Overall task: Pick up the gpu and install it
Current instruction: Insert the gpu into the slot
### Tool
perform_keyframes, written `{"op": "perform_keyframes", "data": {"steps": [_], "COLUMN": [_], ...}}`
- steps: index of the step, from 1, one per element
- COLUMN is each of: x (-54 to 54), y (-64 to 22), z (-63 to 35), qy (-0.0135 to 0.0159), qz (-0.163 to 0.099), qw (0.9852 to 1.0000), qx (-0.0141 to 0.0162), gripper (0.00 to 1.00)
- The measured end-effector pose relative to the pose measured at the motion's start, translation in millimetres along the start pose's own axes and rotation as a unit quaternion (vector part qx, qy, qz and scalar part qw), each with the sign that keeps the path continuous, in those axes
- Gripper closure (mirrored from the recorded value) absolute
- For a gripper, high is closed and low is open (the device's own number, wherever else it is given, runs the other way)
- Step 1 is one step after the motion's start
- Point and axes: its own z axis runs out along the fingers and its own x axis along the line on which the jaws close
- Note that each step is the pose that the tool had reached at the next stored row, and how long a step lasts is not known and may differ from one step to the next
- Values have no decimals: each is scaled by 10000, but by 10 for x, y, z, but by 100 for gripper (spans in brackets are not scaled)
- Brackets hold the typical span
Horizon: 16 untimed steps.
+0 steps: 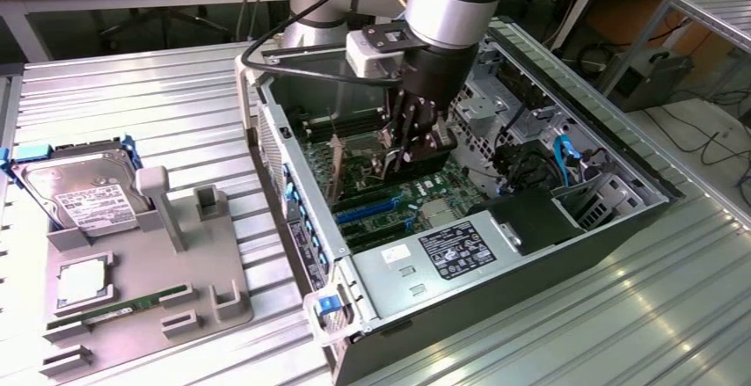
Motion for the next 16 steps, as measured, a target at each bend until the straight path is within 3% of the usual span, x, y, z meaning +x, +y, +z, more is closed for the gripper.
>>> {"op": "perform_keyframes", "data": {"steps": [16], "x": [0], "y": [9], "z": [45], "qy": [0], "qz": [0], "qw": [10000], "qx": [0], "gripper": [74]}}
